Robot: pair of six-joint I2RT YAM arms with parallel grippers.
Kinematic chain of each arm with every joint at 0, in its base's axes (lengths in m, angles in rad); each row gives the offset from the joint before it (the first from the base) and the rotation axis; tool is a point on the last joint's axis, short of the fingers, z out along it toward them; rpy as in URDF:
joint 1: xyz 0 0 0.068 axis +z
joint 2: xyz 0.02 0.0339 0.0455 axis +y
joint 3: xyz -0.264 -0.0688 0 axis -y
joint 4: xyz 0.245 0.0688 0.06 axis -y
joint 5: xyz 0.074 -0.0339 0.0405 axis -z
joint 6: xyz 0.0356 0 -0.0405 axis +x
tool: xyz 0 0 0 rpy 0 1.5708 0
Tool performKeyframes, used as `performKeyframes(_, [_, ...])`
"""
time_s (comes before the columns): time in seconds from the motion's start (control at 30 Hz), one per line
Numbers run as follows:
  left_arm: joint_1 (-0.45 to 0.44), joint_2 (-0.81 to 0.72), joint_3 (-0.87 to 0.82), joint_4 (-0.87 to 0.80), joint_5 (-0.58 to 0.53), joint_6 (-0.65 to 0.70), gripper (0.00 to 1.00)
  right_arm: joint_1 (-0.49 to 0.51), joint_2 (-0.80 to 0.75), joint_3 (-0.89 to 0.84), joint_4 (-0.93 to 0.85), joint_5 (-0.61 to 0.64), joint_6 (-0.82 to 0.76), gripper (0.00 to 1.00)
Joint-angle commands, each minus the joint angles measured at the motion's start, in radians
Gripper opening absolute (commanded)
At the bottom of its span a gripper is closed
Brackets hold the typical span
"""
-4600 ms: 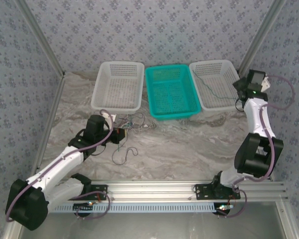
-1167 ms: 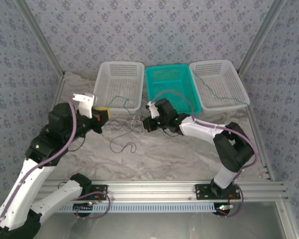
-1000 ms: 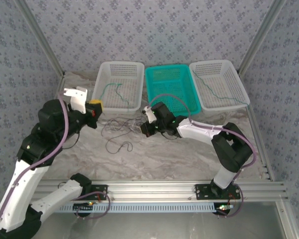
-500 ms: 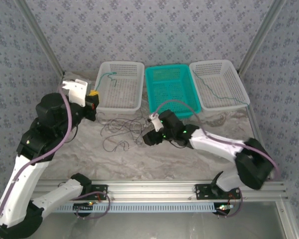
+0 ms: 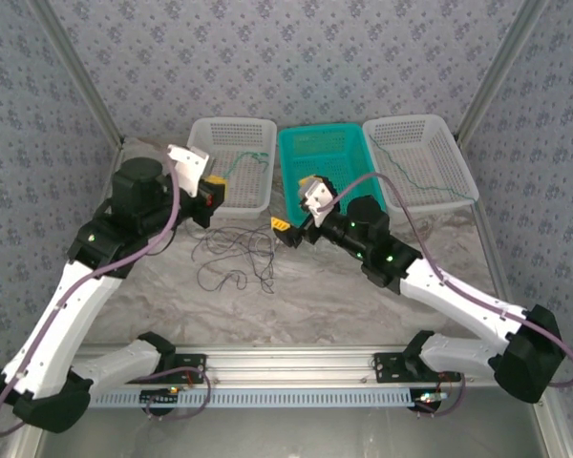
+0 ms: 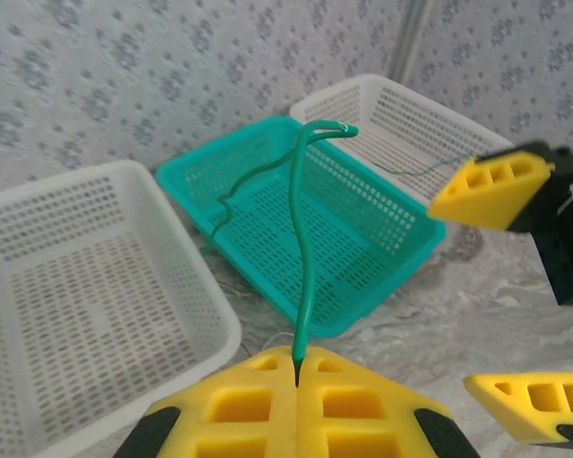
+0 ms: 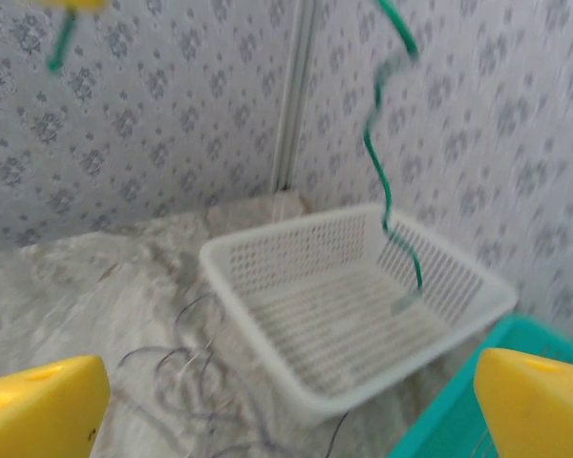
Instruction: Untangle the cables
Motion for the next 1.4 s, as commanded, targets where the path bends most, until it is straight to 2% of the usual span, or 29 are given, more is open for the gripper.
performKeyframes(0.0, [0.002,0.031,-0.009,0.043,0.099,0.002,0.00,-0.013,0.063,0.082,0.138,-0.031,-0.220,1.00])
performKeyframes(0.17, [0.000,0.074,-0.021,0.062,0.160,-0.005,0.00,-0.033,0.118,0.144,0.154,-0.051,-0.303,0.99])
performKeyframes(0.3, [-0.003,0.094,-0.018,0.076,0.195,-0.003,0.00,-0.069,0.145,0.192,0.108,-0.100,-0.309,0.90])
performKeyframes(0.33, [-0.004,0.096,-0.017,0.083,0.210,-0.001,0.00,-0.080,0.155,0.204,0.097,-0.115,-0.306,0.83])
performKeyframes(0.43, [-0.008,0.098,-0.012,0.096,0.246,0.007,0.00,-0.116,0.183,0.237,0.060,-0.147,-0.267,0.46])
performKeyframes(0.47, [-0.010,0.098,-0.011,0.098,0.248,0.010,0.00,-0.129,0.187,0.243,0.052,-0.168,-0.253,0.37])
performKeyframes(0.57, [-0.010,0.095,-0.008,0.097,0.246,0.012,0.00,-0.149,0.197,0.252,0.036,-0.214,-0.232,0.20])
performKeyframes(0.63, [-0.012,0.095,-0.009,0.097,0.241,0.012,0.00,-0.154,0.197,0.251,0.036,-0.223,-0.233,0.00])
performKeyframes(0.83, [-0.012,0.099,-0.013,0.107,0.217,0.014,0.00,-0.170,0.189,0.258,0.011,-0.223,-0.195,0.00])
performKeyframes(0.87, [-0.012,0.099,-0.015,0.112,0.201,0.013,0.11,-0.175,0.186,0.256,0.017,-0.201,-0.181,0.00])
performKeyframes(0.93, [-0.011,0.091,-0.026,0.130,0.162,0.012,0.50,-0.197,0.186,0.261,0.030,-0.119,-0.137,0.00])
performKeyframes(0.97, [-0.012,0.084,-0.033,0.142,0.147,0.013,0.65,-0.212,0.186,0.267,0.032,-0.072,-0.116,0.00])
performKeyframes(1.03, [-0.012,0.074,-0.045,0.161,0.118,0.013,0.77,-0.264,0.191,0.282,0.033,0.045,-0.052,0.00])
performKeyframes(1.17, [-0.012,0.073,-0.056,0.165,0.087,0.018,0.79,-0.426,0.219,0.352,-0.001,0.279,0.153,0.00])
performKeyframes(1.27, [-0.012,0.079,-0.068,0.168,0.075,0.014,0.80,-0.566,0.288,0.446,-0.124,0.472,0.302,0.00])
performKeyframes(1.37, [-0.012,0.081,-0.084,0.176,0.065,0.004,0.80,-0.655,0.377,0.500,-0.174,0.587,0.313,0.00])
